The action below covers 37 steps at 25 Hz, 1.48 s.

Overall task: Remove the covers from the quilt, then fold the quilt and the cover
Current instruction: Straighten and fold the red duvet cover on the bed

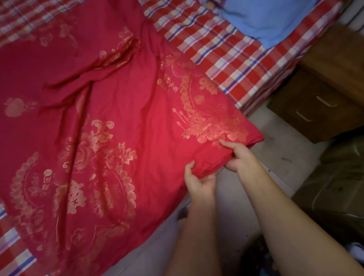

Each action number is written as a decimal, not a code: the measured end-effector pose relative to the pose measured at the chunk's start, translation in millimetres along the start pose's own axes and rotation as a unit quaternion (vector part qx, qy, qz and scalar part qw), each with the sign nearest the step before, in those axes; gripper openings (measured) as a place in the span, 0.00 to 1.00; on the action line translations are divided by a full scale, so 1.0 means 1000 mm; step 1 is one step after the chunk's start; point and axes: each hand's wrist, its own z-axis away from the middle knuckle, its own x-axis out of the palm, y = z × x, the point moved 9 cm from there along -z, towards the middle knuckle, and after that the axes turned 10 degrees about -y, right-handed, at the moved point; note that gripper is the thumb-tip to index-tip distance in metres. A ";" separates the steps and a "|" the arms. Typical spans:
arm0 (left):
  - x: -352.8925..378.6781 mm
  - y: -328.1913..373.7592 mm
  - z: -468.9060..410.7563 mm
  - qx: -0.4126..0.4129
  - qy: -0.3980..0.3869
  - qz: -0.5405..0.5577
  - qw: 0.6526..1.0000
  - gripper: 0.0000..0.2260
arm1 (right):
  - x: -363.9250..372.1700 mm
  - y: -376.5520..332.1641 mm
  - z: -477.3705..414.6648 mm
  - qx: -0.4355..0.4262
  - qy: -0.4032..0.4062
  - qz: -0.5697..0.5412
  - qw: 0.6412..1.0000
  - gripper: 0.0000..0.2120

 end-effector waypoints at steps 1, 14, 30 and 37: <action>0.004 0.004 -0.001 -0.005 0.011 -0.008 1.000 0.17 | 0.001 -0.006 -0.002 0.010 -0.026 -0.058 0.998 0.17; -0.026 0.003 0.009 -0.047 0.190 -0.204 0.959 0.19 | -0.052 -0.084 -0.008 0.028 0.091 0.003 0.995 0.13; -0.096 -0.043 -0.010 -0.097 0.437 -0.107 0.888 0.25 | -0.091 -0.153 -0.034 0.032 0.065 -0.070 0.995 0.04; -0.127 -0.039 -0.036 -0.187 0.375 -0.342 0.841 0.13 | -0.126 -0.134 -0.068 0.029 0.092 -0.002 0.995 0.12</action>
